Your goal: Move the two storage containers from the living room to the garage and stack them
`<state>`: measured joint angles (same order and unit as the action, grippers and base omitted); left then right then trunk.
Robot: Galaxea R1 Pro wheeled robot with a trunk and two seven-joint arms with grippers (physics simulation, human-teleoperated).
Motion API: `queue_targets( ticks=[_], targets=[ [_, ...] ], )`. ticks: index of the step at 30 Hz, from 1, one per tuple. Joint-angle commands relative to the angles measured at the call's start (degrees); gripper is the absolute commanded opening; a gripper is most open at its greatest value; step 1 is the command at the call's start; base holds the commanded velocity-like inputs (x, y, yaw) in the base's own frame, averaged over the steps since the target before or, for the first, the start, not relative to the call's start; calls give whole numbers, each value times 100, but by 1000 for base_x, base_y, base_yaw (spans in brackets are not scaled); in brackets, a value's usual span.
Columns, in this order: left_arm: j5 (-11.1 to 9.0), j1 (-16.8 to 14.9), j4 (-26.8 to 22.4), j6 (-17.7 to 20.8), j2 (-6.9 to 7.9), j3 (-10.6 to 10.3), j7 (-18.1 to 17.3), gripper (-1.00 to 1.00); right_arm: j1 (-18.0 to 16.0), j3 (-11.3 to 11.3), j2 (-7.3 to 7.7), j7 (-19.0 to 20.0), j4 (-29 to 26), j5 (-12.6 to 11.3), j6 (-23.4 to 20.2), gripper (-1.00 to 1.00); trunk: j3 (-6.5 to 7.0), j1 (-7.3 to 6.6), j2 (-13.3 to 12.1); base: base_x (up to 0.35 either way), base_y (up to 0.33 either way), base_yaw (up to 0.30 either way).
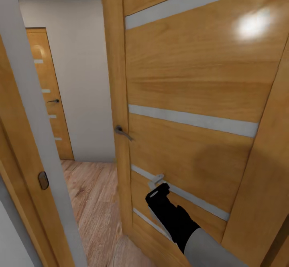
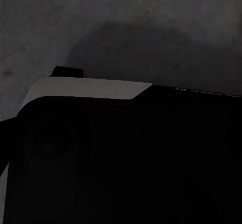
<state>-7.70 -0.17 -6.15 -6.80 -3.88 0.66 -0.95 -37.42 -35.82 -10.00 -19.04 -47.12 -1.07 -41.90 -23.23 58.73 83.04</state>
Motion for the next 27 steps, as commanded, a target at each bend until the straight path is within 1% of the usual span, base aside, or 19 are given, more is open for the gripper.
queue_targets(
  ticks=[1, 3, 4, 8, 16, 21, 24, 27],
  targets=[
    [-47, -1, 0, -14, -1, 4, -10, 100, -23, -61, 0, -331, 2, 171, -171, 100, -5, 0, 4, 0, 0, 0],
    [-47, -1, 0, -14, -1, 5, -10, 100, -30, -87, 0, -510, 7, 174, -235, 100, -5, 0, 4, 0, 0, 0],
    [-47, -1, 0, -14, 0, 4, -10, 100, -83, -108, 0, -726, 75, 179, -357, 100, -5, 0, 4, 0, 0, 0],
    [-47, -1, 0, -14, 0, 4, -10, 100, -211, -113, 0, -888, 270, 183, -407, 100, -5, 0, 4, 0, 0, 0],
    [-47, -1, 0, -14, 1, 4, -10, 100, -319, -113, 0, -1132, 436, 182, -445, 100, -5, 0, 4, 0, 0, 0],
    [-47, -1, 0, -13, -1, 4, -10, 100, -553, -110, 0, -1206, 828, 185, -468, 100, -5, 0, 4, 0, 0, 0],
    [-47, -1, 0, -14, -2, 5, -10, 100, -601, -106, 0, -1219, 903, 186, -474, 100, -5, 0, 4, 0, 0, 0],
    [-47, 1, 0, -14, 1, 6, -10, 100, -718, -98, 0, -1225, 981, 186, -474, 100, -5, 0, 4, 0, 0, 0]
  ],
)
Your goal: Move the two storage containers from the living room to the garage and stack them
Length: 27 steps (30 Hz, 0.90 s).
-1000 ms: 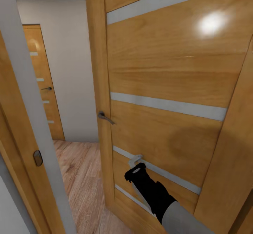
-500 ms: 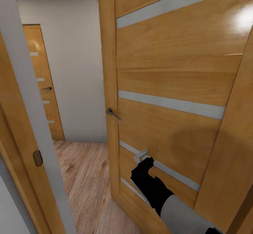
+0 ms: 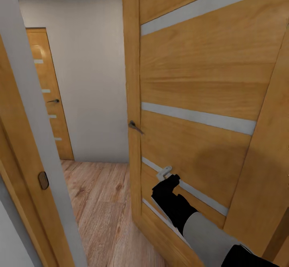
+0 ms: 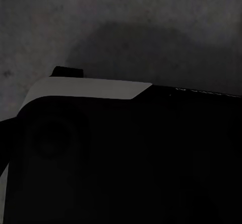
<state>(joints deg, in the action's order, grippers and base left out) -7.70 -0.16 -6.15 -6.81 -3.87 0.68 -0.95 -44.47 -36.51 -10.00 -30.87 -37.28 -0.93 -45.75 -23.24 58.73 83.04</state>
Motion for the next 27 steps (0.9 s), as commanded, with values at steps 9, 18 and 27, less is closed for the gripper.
queue_targets(
  ticks=[9, 18, 27],
  targets=[
    [-47, -2, 0, -14, -4, 4, -10, 100, -374, 16, 0, -148, 360, 164, -44, 100, -5, 0, 3, 0, 0, 0],
    [-47, -2, 0, -14, -8, 9, -10, 100, -602, 38, 0, -163, 713, 163, -27, 100, -5, 0, 3, 0, 0, 0],
    [-47, -2, 0, -14, -9, 11, -10, 100, -954, 47, 0, -319, 1278, 163, 51, 100, -5, 0, 3, 0, 0, 0]
  ],
)
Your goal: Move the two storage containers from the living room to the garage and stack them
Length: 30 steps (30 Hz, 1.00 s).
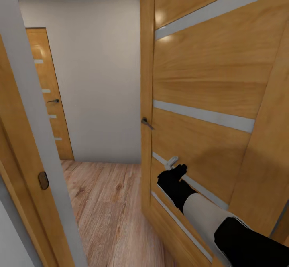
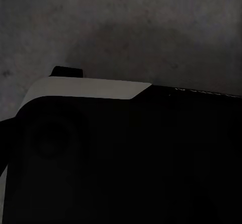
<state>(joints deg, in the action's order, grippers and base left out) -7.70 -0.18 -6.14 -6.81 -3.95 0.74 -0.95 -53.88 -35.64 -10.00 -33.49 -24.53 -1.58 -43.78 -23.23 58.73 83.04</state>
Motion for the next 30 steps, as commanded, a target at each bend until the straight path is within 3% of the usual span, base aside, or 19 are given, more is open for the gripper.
queue_targets(
  ticks=[1, 11, 20, 30],
  targets=[
    [-49, 1, -2, -14, -1, 5, -10, 100, -26, -40, 0, -92, 17, 228, -144, 100, -5, 0, 4, 0, 0, 0],
    [-50, 1, -2, -14, -1, 5, -10, 100, -100, -10, 0, -311, 130, 220, -136, 100, -5, 0, 4, 0, 0, 0],
    [-48, 1, -2, -14, -1, 5, -10, 100, -266, 355, 0, -316, 172, 220, -142, 100, -5, 0, 4, 0, 0, 0],
    [-50, 1, -2, -14, -1, 5, -10, 100, -424, 382, 22, -316, 436, 219, -81, 100, -5, 0, 4, 0, 0, 0]
  ],
)
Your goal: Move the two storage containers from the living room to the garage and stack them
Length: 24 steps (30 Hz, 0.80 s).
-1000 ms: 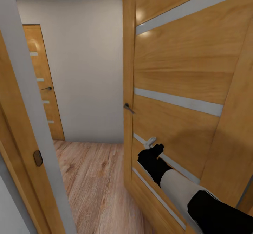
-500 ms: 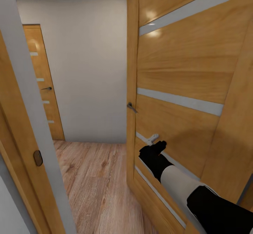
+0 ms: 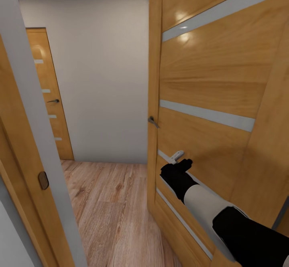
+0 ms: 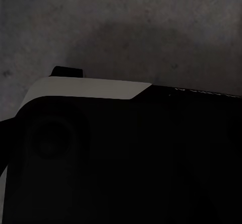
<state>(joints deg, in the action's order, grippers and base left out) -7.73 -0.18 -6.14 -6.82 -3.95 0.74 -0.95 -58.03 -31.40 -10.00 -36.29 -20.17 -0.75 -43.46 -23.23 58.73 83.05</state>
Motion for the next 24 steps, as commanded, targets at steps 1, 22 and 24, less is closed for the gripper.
queue_targets(
  ticks=[1, 22, 24],
  targets=[
    [-47, 0, -1, -13, -1, 5, -10, 100, -10, -42, 36, -36, 2, 134, -111, 100, -6, 0, 3, 0, 0, 0],
    [-46, 0, -1, -13, -1, 5, -10, 100, -94, -17, 101, 12, -44, 111, -113, 100, -6, 0, 3, 0, 0, 0],
    [-49, 2, -1, -13, -1, 5, -10, 100, -94, -12, 0, 20, -52, 104, -107, 100, -6, 0, 3, 0, 0, 0]
  ],
)
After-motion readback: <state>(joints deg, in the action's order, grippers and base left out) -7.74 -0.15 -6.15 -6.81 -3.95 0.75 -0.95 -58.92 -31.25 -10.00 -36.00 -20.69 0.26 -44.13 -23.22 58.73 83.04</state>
